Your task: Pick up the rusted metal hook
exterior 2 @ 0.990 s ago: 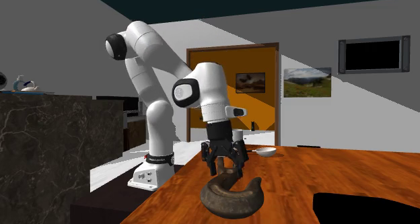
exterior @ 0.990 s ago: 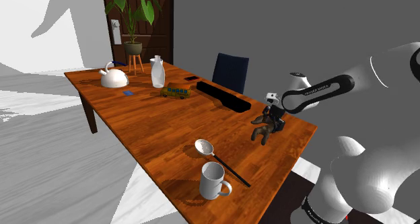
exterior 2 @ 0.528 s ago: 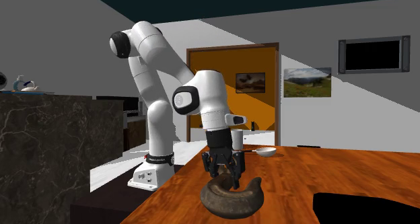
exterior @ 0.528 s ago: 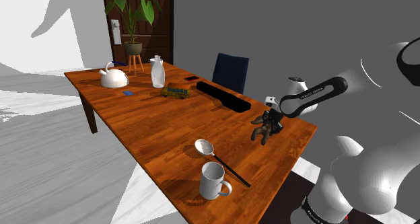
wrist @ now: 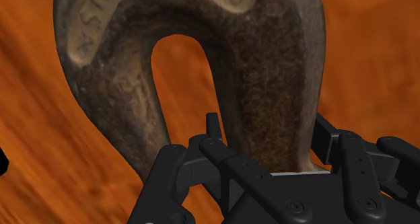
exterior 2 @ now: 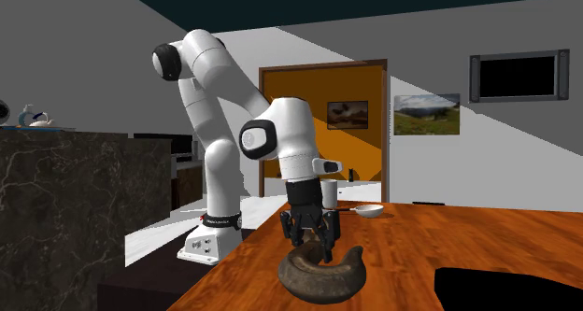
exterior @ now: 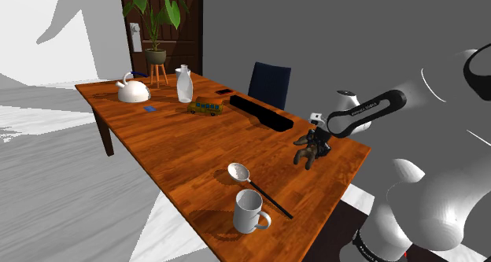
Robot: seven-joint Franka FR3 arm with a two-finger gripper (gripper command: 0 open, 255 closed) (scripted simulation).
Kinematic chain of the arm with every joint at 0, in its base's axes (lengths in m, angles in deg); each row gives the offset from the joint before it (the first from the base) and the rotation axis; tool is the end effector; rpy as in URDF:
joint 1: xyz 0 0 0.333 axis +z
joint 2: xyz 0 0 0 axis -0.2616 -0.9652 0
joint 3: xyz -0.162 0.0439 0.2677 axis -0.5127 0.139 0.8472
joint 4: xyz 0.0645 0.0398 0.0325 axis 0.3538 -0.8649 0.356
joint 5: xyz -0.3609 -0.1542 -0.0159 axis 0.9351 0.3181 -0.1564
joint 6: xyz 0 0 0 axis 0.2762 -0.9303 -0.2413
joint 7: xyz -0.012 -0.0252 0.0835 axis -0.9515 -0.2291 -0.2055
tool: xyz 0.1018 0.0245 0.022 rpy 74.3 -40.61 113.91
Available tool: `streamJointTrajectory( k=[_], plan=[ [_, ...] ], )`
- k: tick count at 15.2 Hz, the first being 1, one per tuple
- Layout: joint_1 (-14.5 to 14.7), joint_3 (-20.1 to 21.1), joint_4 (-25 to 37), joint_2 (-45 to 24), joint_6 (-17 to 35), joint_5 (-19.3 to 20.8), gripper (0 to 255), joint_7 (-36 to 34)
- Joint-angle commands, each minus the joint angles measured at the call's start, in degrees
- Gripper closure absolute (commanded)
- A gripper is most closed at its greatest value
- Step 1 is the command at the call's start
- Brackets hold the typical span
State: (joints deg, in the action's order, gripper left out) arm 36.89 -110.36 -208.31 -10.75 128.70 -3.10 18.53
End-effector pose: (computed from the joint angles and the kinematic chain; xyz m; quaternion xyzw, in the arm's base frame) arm 0.3150 -0.2801 0.2984 0.8550 0.5112 0.0545 0.0684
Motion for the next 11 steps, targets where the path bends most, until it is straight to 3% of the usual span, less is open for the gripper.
streamJointTrajectory(
  k=[1,11],
  plan=[
    [-0.95,1.11,0.16,0.86,-1.05,0.39,255,-0.40],
    [-6.93,9.95,2.88,9.01,-12.22,1.61,255,-2.09]
  ],
)
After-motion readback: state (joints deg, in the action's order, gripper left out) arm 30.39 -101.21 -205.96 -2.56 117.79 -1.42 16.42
